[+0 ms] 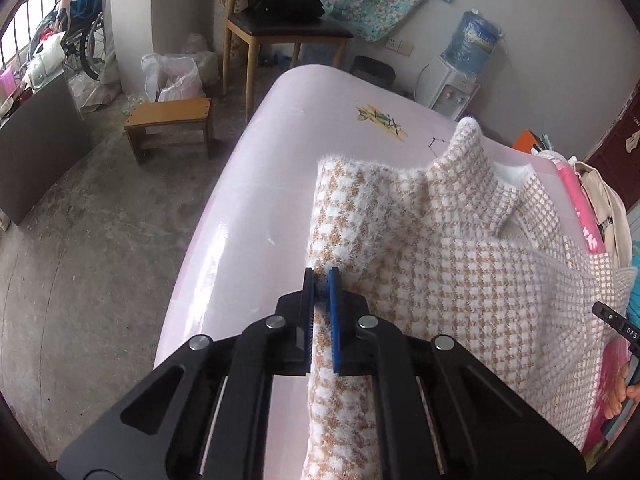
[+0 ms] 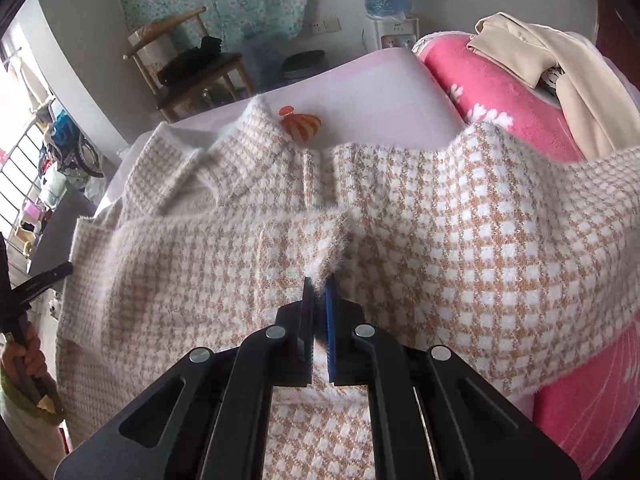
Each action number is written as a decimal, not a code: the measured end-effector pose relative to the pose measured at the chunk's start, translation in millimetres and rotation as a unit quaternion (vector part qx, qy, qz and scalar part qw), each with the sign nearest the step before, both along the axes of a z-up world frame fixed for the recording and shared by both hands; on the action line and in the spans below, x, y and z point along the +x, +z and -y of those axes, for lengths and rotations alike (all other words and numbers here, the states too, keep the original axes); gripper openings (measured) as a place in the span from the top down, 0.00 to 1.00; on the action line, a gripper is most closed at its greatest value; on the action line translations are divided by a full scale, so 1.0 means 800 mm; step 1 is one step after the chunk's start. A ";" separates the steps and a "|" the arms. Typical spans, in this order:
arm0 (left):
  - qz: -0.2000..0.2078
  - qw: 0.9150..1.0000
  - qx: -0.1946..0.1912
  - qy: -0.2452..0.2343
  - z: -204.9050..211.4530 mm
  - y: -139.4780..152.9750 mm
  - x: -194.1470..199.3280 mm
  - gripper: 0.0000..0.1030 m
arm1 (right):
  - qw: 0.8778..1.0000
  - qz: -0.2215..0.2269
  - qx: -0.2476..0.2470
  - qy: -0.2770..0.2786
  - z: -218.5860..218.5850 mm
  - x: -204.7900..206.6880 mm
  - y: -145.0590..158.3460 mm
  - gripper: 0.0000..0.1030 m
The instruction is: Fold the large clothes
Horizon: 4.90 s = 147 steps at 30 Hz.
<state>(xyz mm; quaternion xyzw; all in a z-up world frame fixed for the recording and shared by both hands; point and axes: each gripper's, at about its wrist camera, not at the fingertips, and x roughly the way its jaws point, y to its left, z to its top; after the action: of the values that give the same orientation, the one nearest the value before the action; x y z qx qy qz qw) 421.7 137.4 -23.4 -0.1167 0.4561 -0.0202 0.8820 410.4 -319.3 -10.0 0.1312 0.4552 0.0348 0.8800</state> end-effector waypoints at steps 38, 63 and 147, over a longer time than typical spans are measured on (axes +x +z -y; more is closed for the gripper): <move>0.012 0.996 0.050 -0.075 0.107 -0.020 -0.023 0.36 | 0.991 0.013 -0.073 0.113 -0.170 0.062 -0.003 0.50; -0.001 0.980 0.146 -0.136 0.210 -0.034 -0.045 0.16 | 0.993 0.002 -0.102 0.052 -0.088 -0.044 -0.020 0.38; 0.013 0.983 0.097 -0.153 0.245 -0.042 -0.053 0.06 | 0.920 0.041 0.073 -0.382 0.453 -0.091 0.040 0.86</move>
<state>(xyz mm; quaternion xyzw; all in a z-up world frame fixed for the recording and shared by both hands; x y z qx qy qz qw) 379.5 -58.3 -57.0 0.0408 0.4571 -0.1124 0.8813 337.9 -682.1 21.7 0.3575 0.3300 -0.2654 0.8324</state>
